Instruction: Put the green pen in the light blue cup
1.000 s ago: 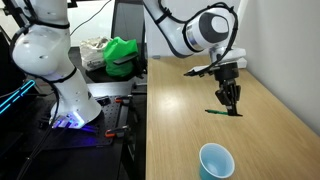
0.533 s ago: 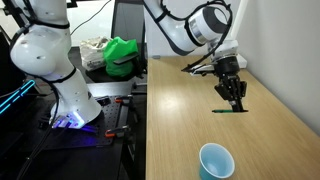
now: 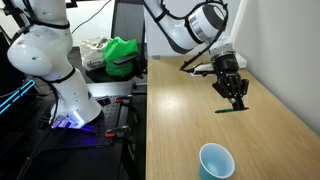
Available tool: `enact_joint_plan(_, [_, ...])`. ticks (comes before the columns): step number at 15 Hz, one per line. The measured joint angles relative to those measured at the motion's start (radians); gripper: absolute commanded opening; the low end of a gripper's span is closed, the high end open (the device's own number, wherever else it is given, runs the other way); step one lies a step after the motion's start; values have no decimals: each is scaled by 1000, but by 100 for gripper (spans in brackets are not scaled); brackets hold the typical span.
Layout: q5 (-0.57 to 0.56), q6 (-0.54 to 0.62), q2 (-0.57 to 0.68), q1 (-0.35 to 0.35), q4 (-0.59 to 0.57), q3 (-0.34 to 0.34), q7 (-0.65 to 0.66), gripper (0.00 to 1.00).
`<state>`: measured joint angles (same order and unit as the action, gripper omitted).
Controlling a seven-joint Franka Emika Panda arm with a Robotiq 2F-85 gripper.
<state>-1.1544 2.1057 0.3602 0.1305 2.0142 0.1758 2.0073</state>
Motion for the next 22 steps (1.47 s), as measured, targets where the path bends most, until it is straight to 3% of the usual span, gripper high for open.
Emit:
enact_joint_plan(3, [0,-6,-4,-14,0,-13,0,11])
enact_joint_plan(4, [0,-6,-5,-16,0,-14,0,3])
enact_joint_plan(10, [-23,-28,1,-34,0,-43,50,3])
enact_joint_plan(22, [-57,-304,7,-29,21,-139,339,3])
